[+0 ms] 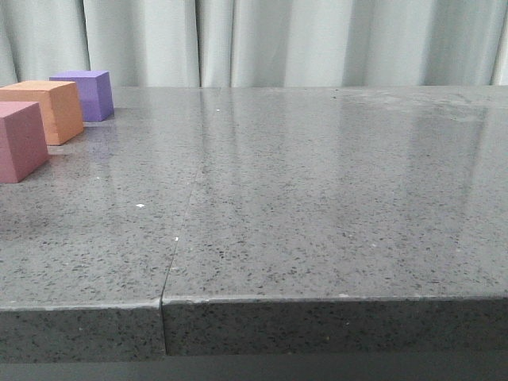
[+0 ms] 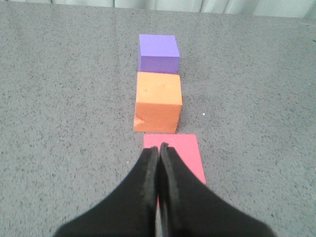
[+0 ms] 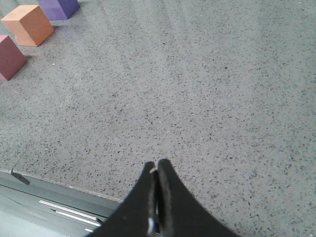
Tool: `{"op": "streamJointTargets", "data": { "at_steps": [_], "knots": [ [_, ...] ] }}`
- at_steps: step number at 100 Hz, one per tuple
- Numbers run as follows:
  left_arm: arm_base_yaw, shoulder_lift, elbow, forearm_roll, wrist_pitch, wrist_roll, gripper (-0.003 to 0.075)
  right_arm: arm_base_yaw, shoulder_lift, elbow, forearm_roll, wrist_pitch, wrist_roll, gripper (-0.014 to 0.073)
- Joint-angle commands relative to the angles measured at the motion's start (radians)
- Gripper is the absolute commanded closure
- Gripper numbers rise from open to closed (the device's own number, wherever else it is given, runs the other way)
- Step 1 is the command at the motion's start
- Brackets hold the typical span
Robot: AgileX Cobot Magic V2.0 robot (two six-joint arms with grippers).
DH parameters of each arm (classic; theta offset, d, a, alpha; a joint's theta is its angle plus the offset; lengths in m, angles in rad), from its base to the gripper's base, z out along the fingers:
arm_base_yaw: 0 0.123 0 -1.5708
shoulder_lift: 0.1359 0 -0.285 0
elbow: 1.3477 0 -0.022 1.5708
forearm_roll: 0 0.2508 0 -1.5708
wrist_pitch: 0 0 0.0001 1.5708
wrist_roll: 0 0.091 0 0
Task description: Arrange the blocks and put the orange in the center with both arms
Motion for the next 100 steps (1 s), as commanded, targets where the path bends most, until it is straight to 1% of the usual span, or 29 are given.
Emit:
{"op": "streamJointTargets", "data": {
  "at_steps": [1, 22, 35, 85, 100],
  "knots": [
    [-0.003, -0.060, 0.017, -0.012, -0.089, -0.010, 0.0741, -0.003, 0.005, -0.025, -0.014, -0.070, -0.009, 0.0661],
    [-0.003, -0.178, 0.118, -0.017, -0.101, -0.010, 0.0741, -0.003, 0.005, -0.025, -0.014, -0.070, -0.009, 0.0661],
    [-0.003, -0.249, 0.175, -0.046, -0.104, -0.010, 0.0741, -0.003, 0.005, -0.025, -0.014, -0.070, -0.009, 0.0661],
    [-0.001, -0.526, 0.421, -0.026, -0.106, -0.010, 0.0741, -0.003, 0.005, -0.025, -0.014, -0.070, -0.009, 0.0661],
    [0.005, -0.582, 0.512, -0.026, -0.220, -0.010, 0.0741, -0.003, 0.005, -0.025, -0.014, -0.070, -0.009, 0.0661]
  ]
}}
